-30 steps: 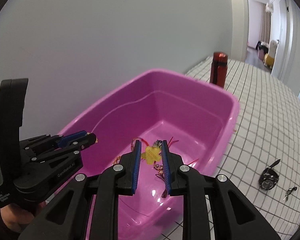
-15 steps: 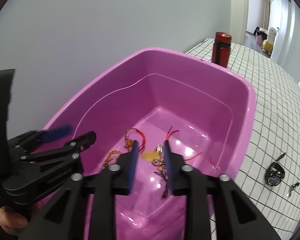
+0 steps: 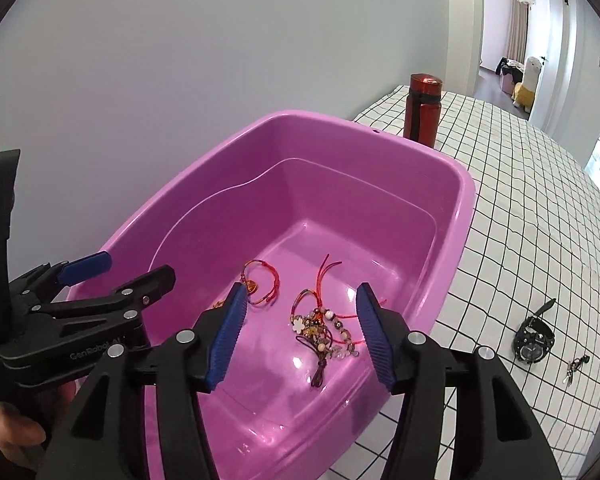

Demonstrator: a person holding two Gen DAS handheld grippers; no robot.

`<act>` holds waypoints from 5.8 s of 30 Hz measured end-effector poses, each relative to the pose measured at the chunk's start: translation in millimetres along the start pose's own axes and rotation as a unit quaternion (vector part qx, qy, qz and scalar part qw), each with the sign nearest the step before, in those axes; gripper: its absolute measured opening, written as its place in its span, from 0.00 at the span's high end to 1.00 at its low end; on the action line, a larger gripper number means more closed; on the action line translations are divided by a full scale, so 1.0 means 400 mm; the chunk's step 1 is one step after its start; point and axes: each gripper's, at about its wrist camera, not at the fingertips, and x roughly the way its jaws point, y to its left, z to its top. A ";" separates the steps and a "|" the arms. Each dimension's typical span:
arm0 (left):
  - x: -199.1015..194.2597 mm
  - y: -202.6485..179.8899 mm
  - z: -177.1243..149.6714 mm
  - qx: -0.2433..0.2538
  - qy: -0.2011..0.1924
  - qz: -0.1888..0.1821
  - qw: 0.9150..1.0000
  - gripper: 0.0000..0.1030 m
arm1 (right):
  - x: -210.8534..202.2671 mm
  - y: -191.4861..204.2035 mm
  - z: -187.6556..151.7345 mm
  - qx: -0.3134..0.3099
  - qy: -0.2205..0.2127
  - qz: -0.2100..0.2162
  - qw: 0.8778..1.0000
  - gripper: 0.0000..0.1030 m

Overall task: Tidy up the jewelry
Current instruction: 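Open both tools to drop the charms into the pink tub, then move both tools back toward the black watch and the keychain, then grasp the black wristwatch with left tool while right tool grasps the black-cord keychain, then carry the watch and keychain over the pink tub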

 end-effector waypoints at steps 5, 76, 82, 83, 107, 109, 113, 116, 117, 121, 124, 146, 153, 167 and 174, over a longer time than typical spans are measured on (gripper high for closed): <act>-0.023 -0.013 -0.016 0.003 -0.004 0.002 1.000 0.16 | -0.037 -0.010 -0.028 0.008 -0.008 0.003 1.000 0.45; 0.257 -0.947 -0.263 0.205 -0.028 -0.115 0.972 0.06 | -0.128 -0.935 -0.534 0.241 -0.052 -0.164 0.955 0.33; 0.335 -0.985 -0.265 0.221 -0.023 -0.109 0.969 0.06 | -0.061 -0.987 -0.523 0.247 -0.042 -0.181 0.951 0.33; 0.344 -0.988 -0.263 0.221 -0.024 -0.110 0.969 0.06 | -0.052 -0.993 -0.521 0.247 -0.041 -0.182 0.951 0.33; 0.414 -1.044 -0.225 0.230 -0.040 -0.116 0.966 0.06 | 0.029 -1.063 -0.465 0.234 -0.036 -0.206 0.950 0.33; 0.418 -1.045 -0.225 0.231 -0.040 -0.115 0.965 0.06 | 0.033 -1.064 -0.462 0.231 -0.036 -0.206 0.950 0.33; 0.425 -1.044 -0.223 0.230 -0.040 -0.114 0.966 0.06 | 0.041 -1.061 -0.459 0.223 -0.032 -0.209 0.952 0.33; 0.429 -1.044 -0.222 0.227 -0.039 -0.115 0.966 0.06 | 0.050 -1.059 -0.457 0.219 -0.029 -0.209 0.953 0.33; 0.432 -1.044 -0.219 0.226 -0.038 -0.115 0.966 0.06 | 0.053 -1.059 -0.456 0.219 -0.029 -0.209 0.953 0.33; 0.438 -1.047 -0.216 0.225 -0.038 -0.115 0.967 0.06 | 0.063 -1.060 -0.455 0.220 -0.026 -0.210 0.952 0.33; 0.444 -1.048 -0.213 0.225 -0.038 -0.116 0.967 0.06 | 0.063 -1.060 -0.456 0.219 -0.027 -0.211 0.952 0.33; 0.488 -1.049 -0.195 0.216 -0.017 -0.113 0.970 0.07 | 0.099 -1.033 -0.434 0.196 -0.019 -0.233 0.952 0.38; 0.491 -1.047 -0.201 0.217 -0.011 -0.128 0.968 0.27 | 0.108 -1.016 -0.423 0.189 -0.022 -0.231 0.954 0.57; 0.464 -1.039 -0.222 0.217 -0.005 -0.140 0.966 0.34 | 0.088 -0.990 -0.422 0.188 -0.034 -0.217 0.957 0.94; 0.416 -1.019 -0.235 0.215 -0.016 -0.143 0.966 0.34 | 0.048 -0.965 -0.431 0.193 -0.045 -0.206 0.958 0.94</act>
